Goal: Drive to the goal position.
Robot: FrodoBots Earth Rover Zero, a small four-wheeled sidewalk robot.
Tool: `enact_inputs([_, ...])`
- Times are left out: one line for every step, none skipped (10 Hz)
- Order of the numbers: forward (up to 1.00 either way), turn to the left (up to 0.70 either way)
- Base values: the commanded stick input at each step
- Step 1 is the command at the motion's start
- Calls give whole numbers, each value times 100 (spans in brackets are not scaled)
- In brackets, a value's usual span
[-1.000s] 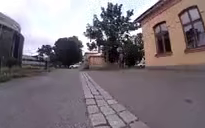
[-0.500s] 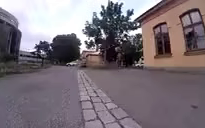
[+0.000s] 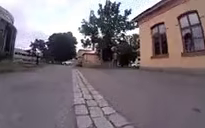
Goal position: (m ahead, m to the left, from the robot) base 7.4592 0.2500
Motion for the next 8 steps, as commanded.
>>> enact_inputs([45,-27])
enact_inputs([45,-27])
enact_inputs([45,-27])
enact_inputs([45,-27])
enact_inputs([45,-19])
enact_inputs([45,-11])
enact_inputs([45,-2])
enact_inputs([45,0])
